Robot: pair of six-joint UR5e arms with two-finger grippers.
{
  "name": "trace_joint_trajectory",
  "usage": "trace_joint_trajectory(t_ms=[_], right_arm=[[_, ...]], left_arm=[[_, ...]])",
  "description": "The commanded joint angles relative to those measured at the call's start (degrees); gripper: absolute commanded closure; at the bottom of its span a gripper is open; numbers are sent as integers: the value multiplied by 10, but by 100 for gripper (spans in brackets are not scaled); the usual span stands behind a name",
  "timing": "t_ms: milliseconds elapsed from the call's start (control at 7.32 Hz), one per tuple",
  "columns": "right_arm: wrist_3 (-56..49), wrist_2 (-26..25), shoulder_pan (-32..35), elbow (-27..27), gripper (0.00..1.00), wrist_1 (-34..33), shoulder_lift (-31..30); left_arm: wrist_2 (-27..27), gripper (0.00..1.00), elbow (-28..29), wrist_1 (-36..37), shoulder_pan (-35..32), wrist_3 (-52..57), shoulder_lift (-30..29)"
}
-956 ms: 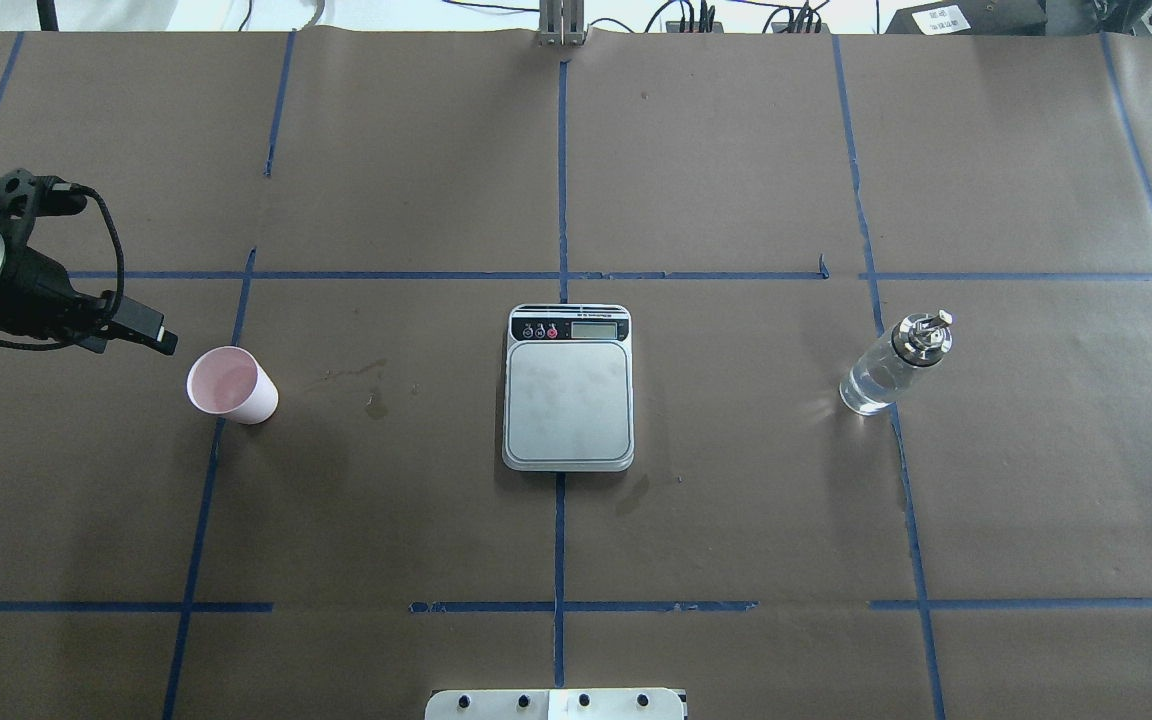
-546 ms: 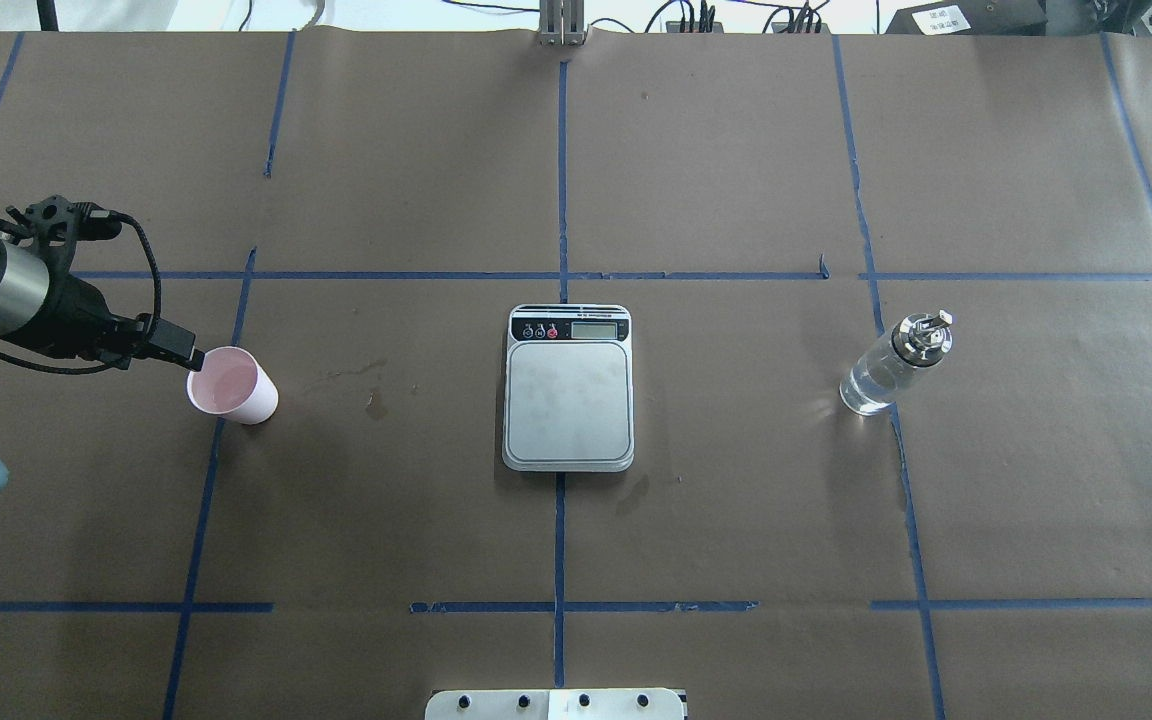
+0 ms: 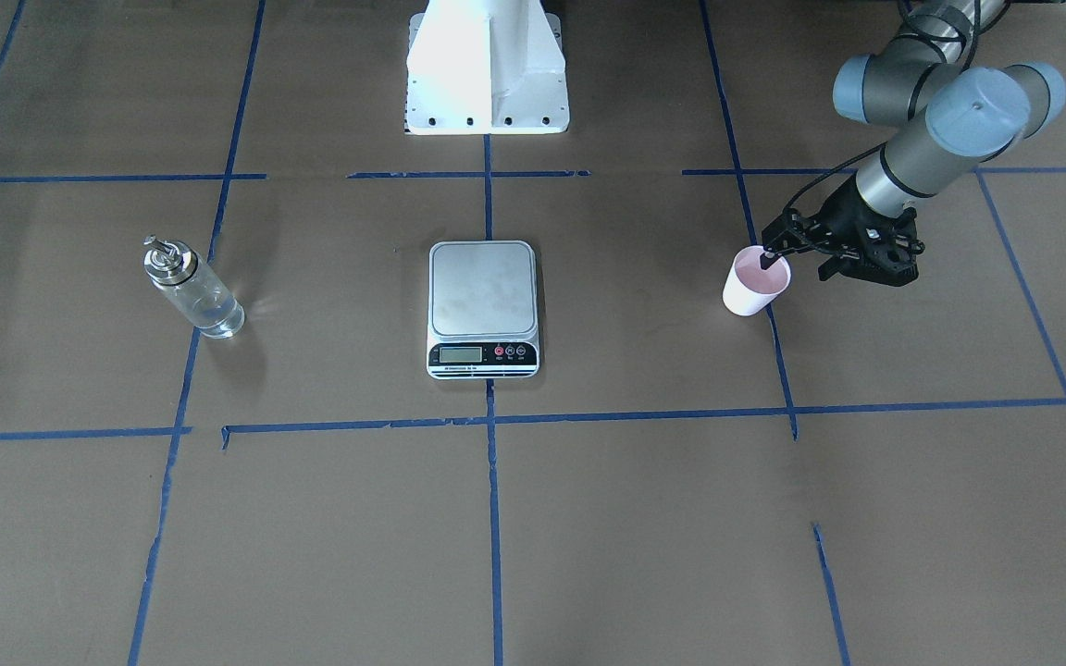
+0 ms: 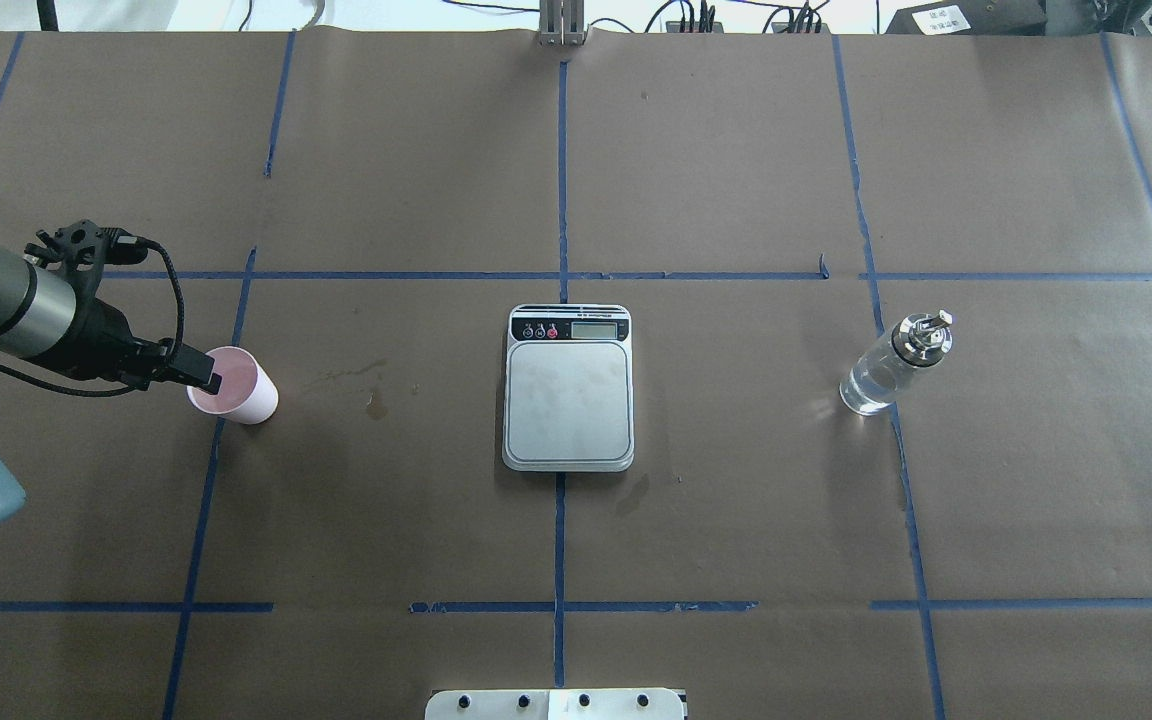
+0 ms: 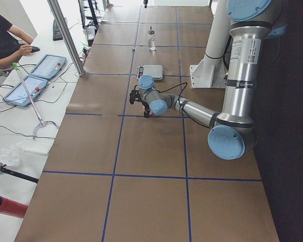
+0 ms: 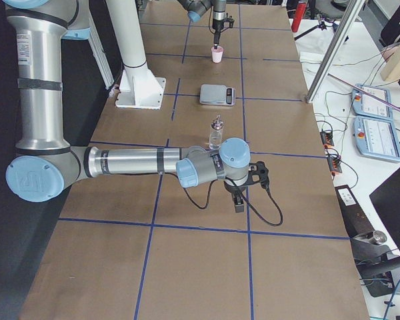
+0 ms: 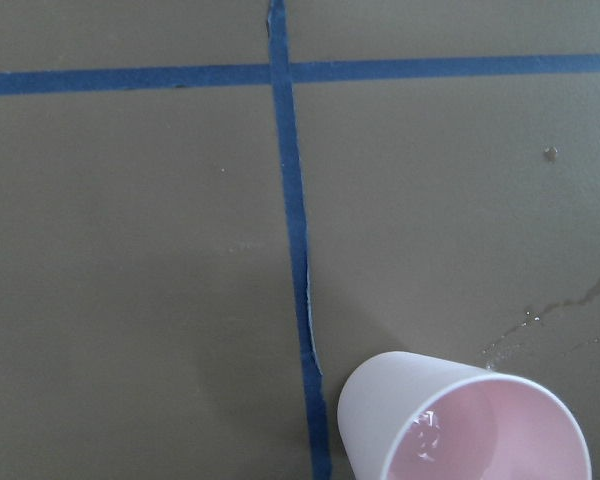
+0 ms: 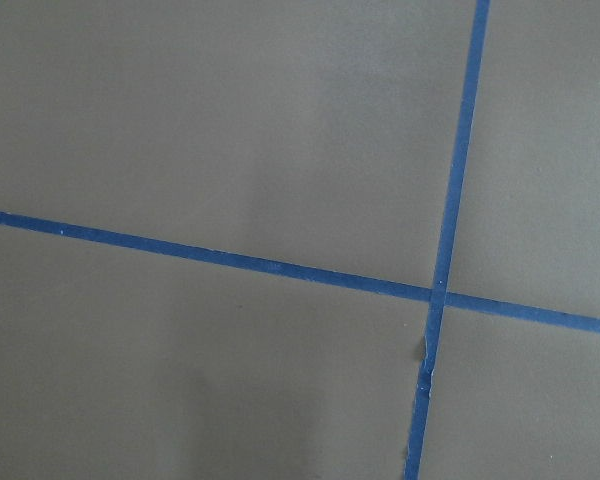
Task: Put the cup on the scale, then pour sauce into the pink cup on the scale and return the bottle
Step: 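Reach the left gripper to the pink paper cup and grasp its rim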
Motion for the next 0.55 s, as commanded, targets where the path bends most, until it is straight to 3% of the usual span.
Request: trace_joint_trajectory(t_ms=[0,137,410], right_arm=[[0,0,0,0,0,0,0],[0,0,0,0,0,0,0],[1,0,0,1,0,0,0]], left_arm=[[0,84,4,0,3,0,-2],[-1,100,4,1,4,-1,-3],[-4,100,1,24,3,-45,-27]])
